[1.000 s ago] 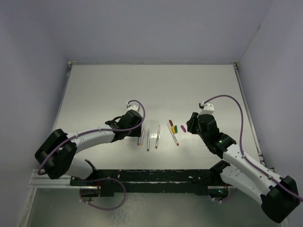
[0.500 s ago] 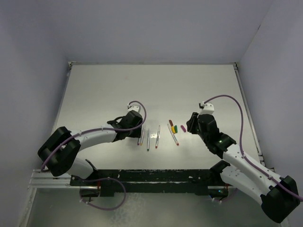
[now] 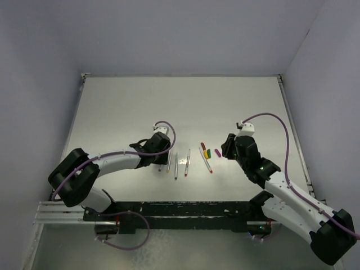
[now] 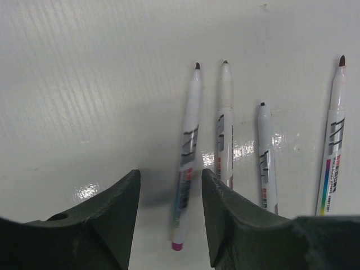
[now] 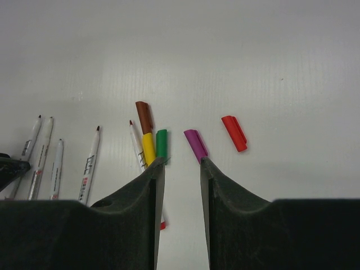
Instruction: Insert the pens into the pen caps
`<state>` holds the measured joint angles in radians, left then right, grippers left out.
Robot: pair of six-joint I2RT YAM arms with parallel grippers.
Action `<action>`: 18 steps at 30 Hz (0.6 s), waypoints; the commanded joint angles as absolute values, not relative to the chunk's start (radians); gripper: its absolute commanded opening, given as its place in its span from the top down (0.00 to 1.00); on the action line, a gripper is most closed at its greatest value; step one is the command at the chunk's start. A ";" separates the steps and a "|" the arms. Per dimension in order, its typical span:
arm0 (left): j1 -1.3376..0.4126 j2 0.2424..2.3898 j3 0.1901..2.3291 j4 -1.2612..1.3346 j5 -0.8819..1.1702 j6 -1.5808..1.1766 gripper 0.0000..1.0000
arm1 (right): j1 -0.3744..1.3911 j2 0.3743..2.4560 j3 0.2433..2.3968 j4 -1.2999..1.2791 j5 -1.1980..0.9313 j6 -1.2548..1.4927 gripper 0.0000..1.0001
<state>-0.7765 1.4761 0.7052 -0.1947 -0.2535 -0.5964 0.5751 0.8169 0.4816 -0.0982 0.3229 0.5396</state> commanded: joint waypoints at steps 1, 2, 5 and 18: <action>-0.790 1.497 0.730 -0.176 -0.251 -0.596 0.50 | 0.575 0.803 0.489 -0.054 0.325 0.551 0.66; -0.791 1.501 0.729 -0.180 -0.252 -0.601 0.50 | 0.575 0.802 0.487 -0.054 0.325 0.550 0.66; -0.802 1.514 0.726 -0.183 -0.253 -0.609 0.50 | 0.575 0.799 0.484 -0.051 0.322 0.554 0.65; -0.818 1.496 0.716 -0.321 -0.284 -0.676 0.57 | 0.574 0.776 0.480 -0.072 0.318 0.567 0.65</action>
